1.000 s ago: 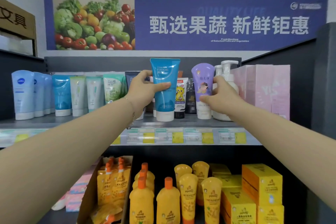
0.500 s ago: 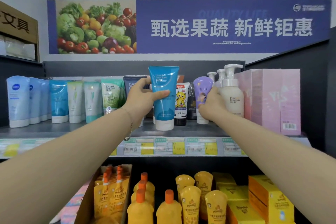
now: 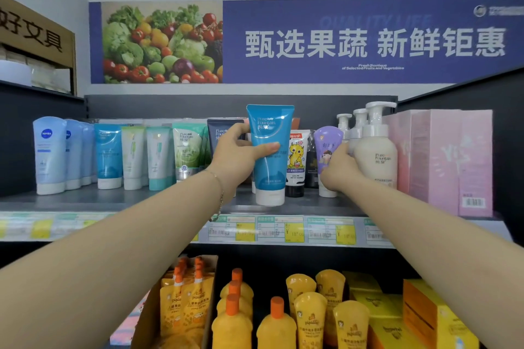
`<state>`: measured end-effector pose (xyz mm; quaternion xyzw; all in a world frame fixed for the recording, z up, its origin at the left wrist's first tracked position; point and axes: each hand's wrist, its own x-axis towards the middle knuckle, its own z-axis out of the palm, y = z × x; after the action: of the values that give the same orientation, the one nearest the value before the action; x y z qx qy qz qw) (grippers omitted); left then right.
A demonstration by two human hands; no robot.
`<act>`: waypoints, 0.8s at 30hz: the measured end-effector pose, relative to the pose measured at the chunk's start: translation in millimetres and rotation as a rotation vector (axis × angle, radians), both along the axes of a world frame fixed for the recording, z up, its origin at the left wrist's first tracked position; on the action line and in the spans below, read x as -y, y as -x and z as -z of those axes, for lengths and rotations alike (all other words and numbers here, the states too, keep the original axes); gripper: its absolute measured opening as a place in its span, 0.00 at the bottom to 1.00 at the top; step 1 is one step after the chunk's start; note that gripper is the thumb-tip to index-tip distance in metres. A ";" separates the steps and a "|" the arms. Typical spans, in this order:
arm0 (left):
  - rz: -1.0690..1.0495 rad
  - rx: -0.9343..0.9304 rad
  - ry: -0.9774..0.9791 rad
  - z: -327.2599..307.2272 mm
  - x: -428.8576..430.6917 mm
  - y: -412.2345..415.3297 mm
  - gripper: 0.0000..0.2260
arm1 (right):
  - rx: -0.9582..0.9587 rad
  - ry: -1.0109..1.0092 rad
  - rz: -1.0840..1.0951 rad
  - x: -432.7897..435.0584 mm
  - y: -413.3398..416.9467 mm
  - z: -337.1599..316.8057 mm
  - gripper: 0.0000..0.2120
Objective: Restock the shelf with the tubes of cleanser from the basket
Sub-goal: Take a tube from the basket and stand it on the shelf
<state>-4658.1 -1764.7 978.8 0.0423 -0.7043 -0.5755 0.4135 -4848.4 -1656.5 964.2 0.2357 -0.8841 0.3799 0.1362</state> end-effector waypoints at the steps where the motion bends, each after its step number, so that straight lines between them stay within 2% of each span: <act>1: -0.001 0.001 0.001 1.0 0.4 1.1 0.20 | 0.013 -0.011 -0.005 -2.3 -4.0 -0.8 0.26; 3: -0.010 0.009 0.002 2.4 1.3 3.1 0.21 | 0.035 -0.070 0.016 -3.7 -6.6 -0.7 0.19; 5: -0.019 0.013 0.004 3.3 2.1 4.2 0.21 | 0.010 -0.142 0.035 -5.7 -10.0 0.3 0.28; 7: -0.008 0.012 -0.005 3.6 3.3 5.2 0.22 | -0.017 -0.163 0.011 -9.8 -14.2 0.7 0.29; 9: -0.010 0.013 -0.004 3.4 3.9 5.4 0.21 | -0.042 -0.157 -0.023 -13.3 -17.7 0.9 0.24; 12: -0.023 0.009 -0.008 2.5 4.9 7.0 0.21 | -0.093 -0.113 -0.074 -24.2 -26.0 -0.7 0.08; 14: -0.044 0.012 -0.003 1.9 5.0 9.4 0.22 | -0.175 -0.135 -0.105 -33.7 -39.9 -4.0 0.05; 18: -0.068 0.011 0.003 0.0 2.1 11.7 0.18 | -0.269 -0.081 -0.343 -42.7 -69.5 -8.5 0.11; 21: -0.076 0.008 0.012 -0.7 -3.2 9.9 0.19 | -0.247 -0.041 -0.488 -35.7 -84.6 -8.7 0.13; 24: -0.075 -0.017 -0.016 -0.9 -7.5 6.9 0.19 | -0.235 0.041 -0.543 -25.2 -100.4 -8.7 0.14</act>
<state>-4665.0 -1757.2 979.7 0.0670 -0.6941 -0.5653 0.4406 -4748.1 -1631.3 973.0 0.5032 -0.7590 0.3902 0.1359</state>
